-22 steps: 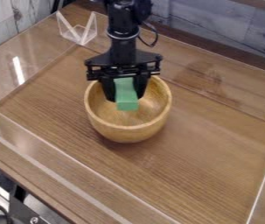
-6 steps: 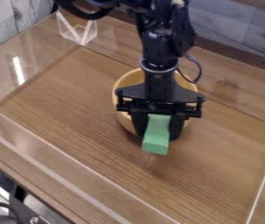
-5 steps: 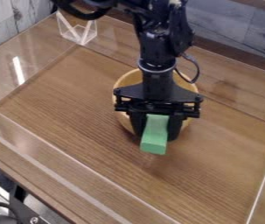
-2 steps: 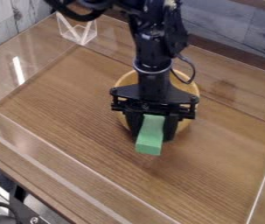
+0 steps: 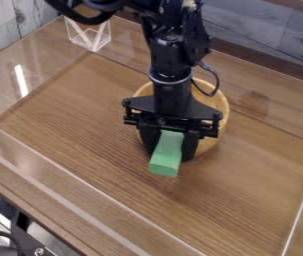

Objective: Move green stick from inside the wooden bowl to the table next to it

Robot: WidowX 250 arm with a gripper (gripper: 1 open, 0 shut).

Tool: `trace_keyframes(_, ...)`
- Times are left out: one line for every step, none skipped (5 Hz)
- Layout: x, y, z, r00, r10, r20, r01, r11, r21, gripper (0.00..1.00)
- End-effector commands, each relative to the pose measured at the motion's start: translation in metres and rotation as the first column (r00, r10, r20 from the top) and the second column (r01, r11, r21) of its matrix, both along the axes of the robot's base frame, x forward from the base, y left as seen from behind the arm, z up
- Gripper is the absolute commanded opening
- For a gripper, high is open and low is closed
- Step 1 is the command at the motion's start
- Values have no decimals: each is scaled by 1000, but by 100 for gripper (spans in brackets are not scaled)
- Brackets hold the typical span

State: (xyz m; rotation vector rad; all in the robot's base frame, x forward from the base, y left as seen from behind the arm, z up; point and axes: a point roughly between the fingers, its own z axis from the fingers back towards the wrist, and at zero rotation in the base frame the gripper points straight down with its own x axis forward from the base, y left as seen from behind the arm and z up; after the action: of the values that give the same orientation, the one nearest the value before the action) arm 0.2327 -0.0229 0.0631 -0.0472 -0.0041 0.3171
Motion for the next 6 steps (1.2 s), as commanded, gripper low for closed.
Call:
trace_keyframes(4, 3, 11, 1000, 5, 29, -5, 1000, 2, 100)
trace_keyframes(4, 2, 14, 1000, 1, 26, -1, 1000, 1, 100)
trace_keyframes(6, 0, 25, 999, -3, 33, 3, 1000, -7, 100)
trace_keyframes(9, -1, 36, 999, -7, 50, 8, 1000, -17, 100)
trace_keyframes(11, 1, 36, 997, -19, 79, 19, 1000, -8, 100)
trace_keyframes(8, 1, 32, 997, -23, 76, 23, 1000, -2, 100)
